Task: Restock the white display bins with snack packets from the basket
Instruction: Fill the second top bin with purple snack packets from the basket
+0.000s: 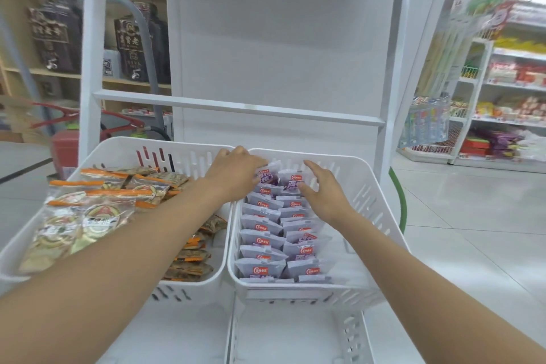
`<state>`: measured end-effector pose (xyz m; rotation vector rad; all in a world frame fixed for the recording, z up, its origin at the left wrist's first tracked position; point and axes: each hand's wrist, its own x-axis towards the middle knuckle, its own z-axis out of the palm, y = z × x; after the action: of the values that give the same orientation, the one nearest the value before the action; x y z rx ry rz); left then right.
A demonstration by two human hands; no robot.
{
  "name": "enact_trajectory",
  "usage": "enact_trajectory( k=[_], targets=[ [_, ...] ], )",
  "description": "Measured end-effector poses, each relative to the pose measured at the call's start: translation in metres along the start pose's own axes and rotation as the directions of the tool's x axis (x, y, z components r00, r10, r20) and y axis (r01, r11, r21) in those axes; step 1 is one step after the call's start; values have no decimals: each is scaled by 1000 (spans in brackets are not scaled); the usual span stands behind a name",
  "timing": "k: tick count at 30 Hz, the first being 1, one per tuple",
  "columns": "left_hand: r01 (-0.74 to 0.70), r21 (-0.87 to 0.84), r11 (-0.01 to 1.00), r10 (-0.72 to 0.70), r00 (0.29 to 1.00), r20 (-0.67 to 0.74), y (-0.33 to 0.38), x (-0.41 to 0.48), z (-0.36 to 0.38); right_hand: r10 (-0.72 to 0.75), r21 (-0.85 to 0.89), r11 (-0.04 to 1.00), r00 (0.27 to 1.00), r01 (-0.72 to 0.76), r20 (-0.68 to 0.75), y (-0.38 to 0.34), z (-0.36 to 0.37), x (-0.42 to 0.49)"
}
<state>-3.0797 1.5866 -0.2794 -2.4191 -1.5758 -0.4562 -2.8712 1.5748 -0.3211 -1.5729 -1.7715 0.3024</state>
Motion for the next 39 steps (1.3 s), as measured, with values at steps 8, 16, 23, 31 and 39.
enact_trajectory(
  k=[8,16,23,31,39],
  targets=[
    [84,-320,944,-102,994,-42,24,-83,-34,-179,-121,980,968,159,-178,-52,-34,-92],
    [243,-598,764,-149,968,204,88,-272,-28,-80,28,996,996,79,37,-94,-10,-281],
    [520,-546,657,-205,820,535,76,-440,35,117,-74,993,794,-91,597,-41,68,-430],
    [643,-475,601,-225,706,671,37,-541,58,16,23,995,385,-98,923,-74,163,-525],
    [635,-527,565,-50,664,746,64,-553,58,187,156,898,678,-412,711,-95,136,-478]
  ],
)
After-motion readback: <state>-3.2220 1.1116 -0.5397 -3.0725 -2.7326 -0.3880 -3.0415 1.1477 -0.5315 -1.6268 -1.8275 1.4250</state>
